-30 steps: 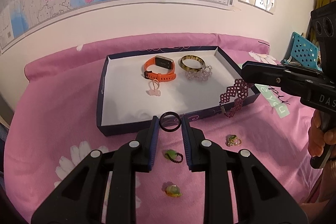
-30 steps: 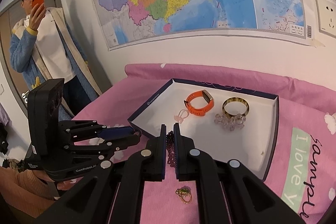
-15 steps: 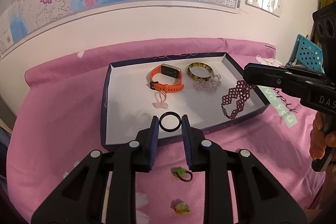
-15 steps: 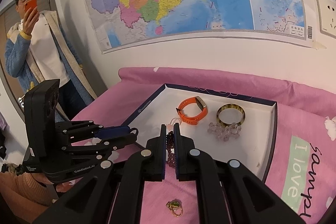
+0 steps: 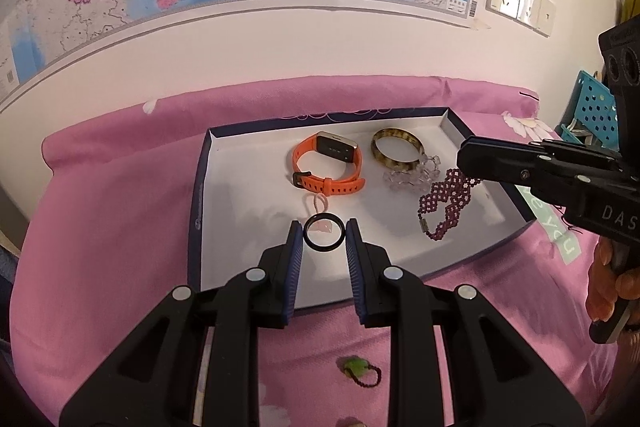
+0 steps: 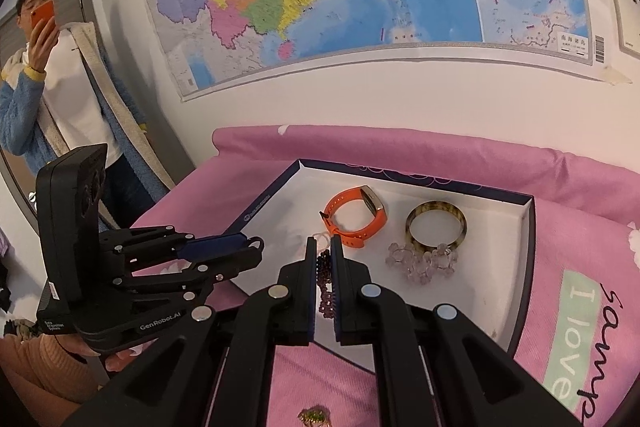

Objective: Organize jewelry
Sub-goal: 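Carry the black ring and maroon bracelet over the box lid with both grippers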

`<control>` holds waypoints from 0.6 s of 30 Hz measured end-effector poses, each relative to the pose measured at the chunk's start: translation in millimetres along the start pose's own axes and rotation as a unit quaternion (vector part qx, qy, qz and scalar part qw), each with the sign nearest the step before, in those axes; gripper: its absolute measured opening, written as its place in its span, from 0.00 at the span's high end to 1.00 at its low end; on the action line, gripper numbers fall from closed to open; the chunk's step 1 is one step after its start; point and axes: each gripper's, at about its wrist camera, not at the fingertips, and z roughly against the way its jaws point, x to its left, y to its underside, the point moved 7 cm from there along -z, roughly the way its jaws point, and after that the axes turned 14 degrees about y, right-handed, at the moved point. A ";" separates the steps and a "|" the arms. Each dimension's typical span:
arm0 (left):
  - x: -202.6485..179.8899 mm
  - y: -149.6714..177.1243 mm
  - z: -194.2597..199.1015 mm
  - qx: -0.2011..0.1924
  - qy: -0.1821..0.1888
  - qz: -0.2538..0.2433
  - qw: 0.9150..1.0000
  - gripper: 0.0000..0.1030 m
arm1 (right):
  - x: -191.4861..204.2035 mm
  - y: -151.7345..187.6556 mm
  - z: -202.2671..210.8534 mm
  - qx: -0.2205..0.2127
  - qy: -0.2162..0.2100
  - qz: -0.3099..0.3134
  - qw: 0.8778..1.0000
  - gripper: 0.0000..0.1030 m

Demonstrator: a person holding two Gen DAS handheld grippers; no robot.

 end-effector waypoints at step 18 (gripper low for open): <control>12.8 -8.9 -39.6 0.026 -0.003 0.019 0.999 0.78 | -12.6 -2.4 -34.2 0.024 -0.005 -0.024 0.999 0.95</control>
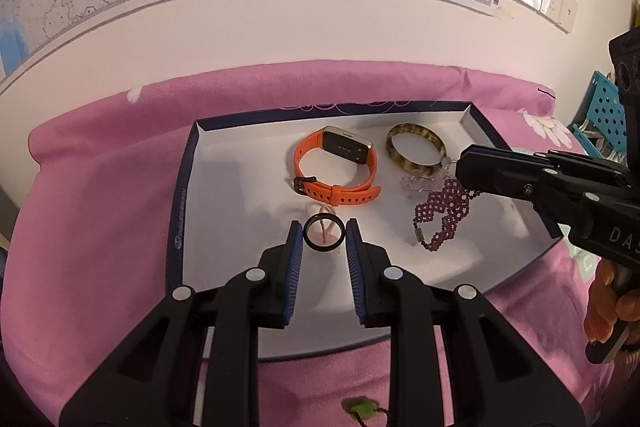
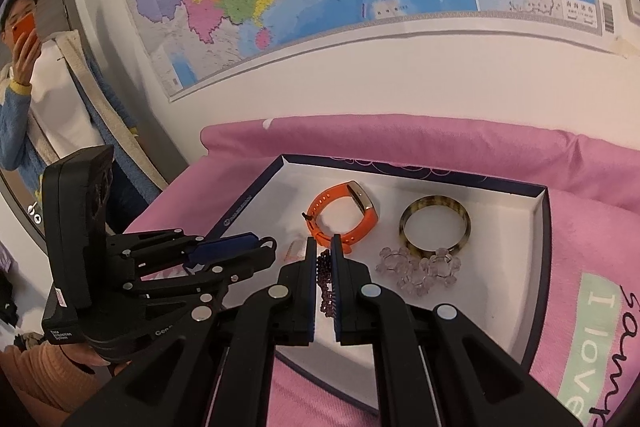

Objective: Organize jewelry
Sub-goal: 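Carry the black ring and maroon bracelet over the box lid with both grippers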

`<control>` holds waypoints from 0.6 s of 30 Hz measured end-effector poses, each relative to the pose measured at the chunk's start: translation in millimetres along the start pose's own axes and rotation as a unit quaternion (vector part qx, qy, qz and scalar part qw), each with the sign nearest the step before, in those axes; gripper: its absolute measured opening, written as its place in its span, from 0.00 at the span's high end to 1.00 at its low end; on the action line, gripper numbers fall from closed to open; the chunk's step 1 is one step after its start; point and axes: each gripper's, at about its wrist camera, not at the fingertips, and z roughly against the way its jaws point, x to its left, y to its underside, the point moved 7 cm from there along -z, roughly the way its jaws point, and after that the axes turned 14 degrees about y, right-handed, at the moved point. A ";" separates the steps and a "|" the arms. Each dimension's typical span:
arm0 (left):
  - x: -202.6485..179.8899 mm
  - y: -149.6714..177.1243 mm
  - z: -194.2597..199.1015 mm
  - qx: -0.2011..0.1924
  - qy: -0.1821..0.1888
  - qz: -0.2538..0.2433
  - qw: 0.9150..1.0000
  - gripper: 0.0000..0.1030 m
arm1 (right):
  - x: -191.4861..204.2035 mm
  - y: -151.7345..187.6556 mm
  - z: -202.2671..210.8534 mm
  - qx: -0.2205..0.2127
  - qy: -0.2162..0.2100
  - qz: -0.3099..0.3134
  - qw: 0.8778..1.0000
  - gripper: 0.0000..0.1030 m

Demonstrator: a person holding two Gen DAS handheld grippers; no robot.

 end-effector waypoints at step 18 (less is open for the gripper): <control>-5.1 0.2 -27.9 0.032 0.009 -0.007 0.999 0.78 | -30.7 14.7 -18.4 0.028 0.040 -0.013 0.999 0.95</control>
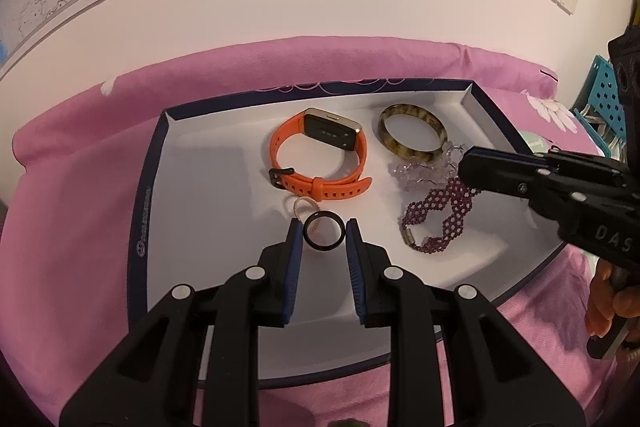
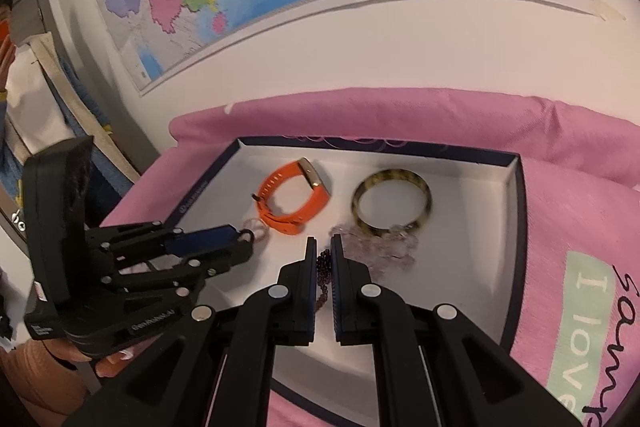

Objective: Organize jewelry
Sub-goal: 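Carry the black ring and maroon bracelet over the box lid with both grippers, then open both grippers to drop the black ring and maroon bracelet in the box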

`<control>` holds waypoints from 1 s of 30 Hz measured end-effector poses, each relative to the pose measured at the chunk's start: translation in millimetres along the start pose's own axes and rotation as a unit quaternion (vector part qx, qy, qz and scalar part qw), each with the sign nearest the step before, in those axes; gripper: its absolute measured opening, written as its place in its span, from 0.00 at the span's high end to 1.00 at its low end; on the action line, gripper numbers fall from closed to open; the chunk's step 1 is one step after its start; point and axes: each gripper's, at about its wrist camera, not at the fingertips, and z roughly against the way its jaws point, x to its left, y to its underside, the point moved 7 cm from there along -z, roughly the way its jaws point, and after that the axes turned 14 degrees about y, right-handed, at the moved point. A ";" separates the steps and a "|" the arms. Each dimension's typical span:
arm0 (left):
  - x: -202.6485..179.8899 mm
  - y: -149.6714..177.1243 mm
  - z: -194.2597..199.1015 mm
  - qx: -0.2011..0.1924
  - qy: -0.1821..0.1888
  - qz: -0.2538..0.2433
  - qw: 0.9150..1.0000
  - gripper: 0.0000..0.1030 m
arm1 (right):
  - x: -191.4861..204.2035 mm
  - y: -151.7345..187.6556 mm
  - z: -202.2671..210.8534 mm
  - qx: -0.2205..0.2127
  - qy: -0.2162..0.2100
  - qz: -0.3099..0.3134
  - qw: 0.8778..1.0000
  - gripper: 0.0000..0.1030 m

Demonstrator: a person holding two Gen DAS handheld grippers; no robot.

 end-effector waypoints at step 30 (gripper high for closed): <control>-1.8 37.3 71.1 -0.058 0.005 -0.023 0.998 0.46 | -14.7 23.1 26.3 -0.027 0.052 0.017 0.998 0.38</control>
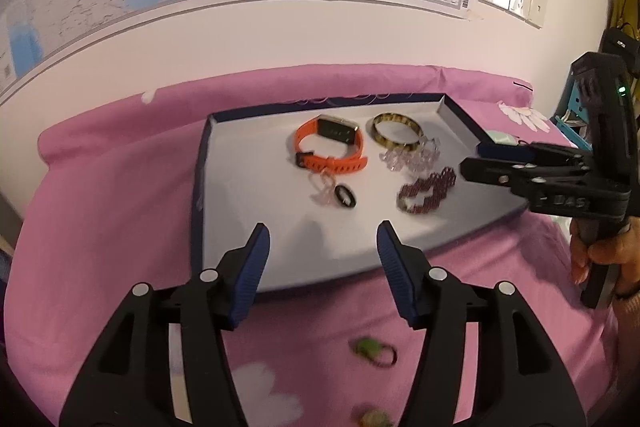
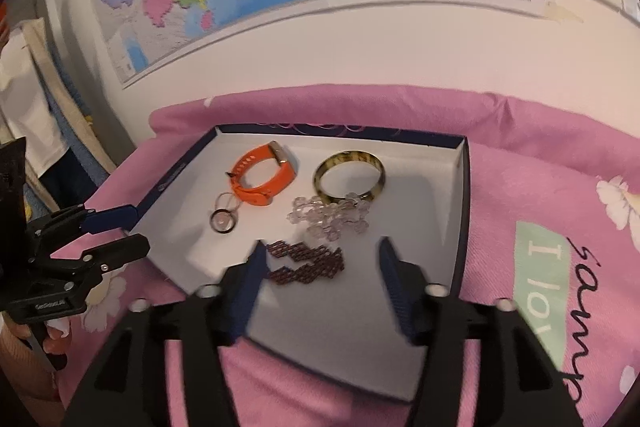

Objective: Organize jewelry
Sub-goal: 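Open both grippers to drop the black ring and maroon bracelet in the box, then withdraw both grippers from the box toward the remaining rings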

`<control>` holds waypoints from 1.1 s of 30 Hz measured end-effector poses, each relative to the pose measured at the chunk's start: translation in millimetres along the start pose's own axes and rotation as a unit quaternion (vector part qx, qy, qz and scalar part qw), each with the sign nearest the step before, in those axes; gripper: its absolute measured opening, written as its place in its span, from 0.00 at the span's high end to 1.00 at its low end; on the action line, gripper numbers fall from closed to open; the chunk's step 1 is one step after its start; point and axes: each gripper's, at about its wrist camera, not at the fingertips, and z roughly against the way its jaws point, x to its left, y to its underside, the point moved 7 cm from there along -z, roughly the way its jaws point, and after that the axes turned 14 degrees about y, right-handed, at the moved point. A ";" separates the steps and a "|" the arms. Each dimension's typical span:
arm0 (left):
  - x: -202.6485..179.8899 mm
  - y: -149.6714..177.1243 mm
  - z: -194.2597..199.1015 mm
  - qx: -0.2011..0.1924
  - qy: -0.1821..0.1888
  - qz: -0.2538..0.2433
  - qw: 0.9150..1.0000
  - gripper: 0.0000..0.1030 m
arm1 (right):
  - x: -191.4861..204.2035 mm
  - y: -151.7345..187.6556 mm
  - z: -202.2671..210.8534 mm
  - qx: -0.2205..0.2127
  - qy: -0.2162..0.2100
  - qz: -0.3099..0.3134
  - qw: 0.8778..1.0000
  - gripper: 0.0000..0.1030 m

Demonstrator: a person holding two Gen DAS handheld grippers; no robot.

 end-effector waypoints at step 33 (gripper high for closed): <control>-25.7 76.5 33.3 0.019 -0.001 -0.011 1.000 0.41 | 58.0 92.1 48.4 0.058 -0.019 0.106 0.992 0.56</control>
